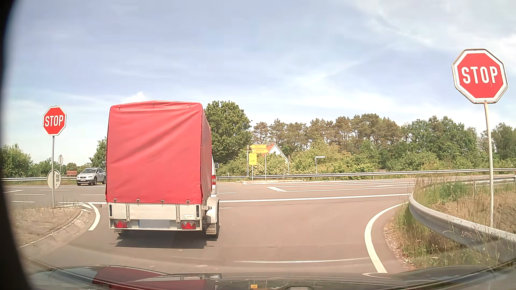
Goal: Follow the waypoints while adhering to traffic rules and regulations
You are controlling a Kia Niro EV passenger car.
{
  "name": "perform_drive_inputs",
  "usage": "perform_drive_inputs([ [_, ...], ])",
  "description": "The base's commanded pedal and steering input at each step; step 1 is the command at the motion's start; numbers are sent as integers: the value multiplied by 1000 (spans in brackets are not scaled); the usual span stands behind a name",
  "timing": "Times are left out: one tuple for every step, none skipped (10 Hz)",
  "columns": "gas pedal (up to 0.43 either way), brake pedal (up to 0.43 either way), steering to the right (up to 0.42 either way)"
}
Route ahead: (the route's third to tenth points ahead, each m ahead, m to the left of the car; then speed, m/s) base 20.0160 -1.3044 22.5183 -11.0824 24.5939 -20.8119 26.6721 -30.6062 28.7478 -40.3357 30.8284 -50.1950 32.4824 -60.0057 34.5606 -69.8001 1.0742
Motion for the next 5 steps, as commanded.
perform_drive_inputs([
  [390,0,30],
  [409,0,29],
  [409,0,27],
  [421,0,26],
  [421,0,25],
])
